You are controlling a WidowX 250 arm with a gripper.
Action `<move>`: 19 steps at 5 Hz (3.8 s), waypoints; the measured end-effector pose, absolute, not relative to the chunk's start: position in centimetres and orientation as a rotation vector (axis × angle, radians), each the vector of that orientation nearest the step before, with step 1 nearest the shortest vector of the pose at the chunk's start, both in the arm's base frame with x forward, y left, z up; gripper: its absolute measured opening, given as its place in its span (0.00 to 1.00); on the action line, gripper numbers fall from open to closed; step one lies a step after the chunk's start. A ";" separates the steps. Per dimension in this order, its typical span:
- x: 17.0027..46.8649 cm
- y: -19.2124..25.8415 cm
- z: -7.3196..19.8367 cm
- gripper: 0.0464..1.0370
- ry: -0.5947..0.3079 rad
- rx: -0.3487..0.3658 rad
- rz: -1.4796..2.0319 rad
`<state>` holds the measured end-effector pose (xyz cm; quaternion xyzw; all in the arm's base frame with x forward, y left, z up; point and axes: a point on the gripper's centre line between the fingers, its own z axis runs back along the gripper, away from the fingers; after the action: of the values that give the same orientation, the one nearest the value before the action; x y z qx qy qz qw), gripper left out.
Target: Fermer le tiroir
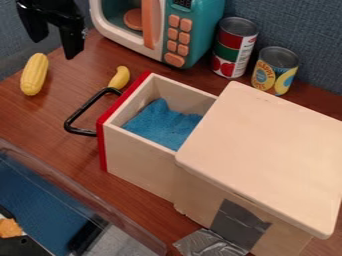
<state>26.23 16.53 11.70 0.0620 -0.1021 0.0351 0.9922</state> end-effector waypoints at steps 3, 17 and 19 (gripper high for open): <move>27.6 18.8 11.3 0.96 -0.014 -0.135 -0.428; 26.1 0.1 3.7 0.96 0.159 -0.372 -1.461; 25.9 0.9 5.8 0.96 0.154 -0.281 -1.355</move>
<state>25.93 0.86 5.81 -0.1296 0.0711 -0.6242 0.7671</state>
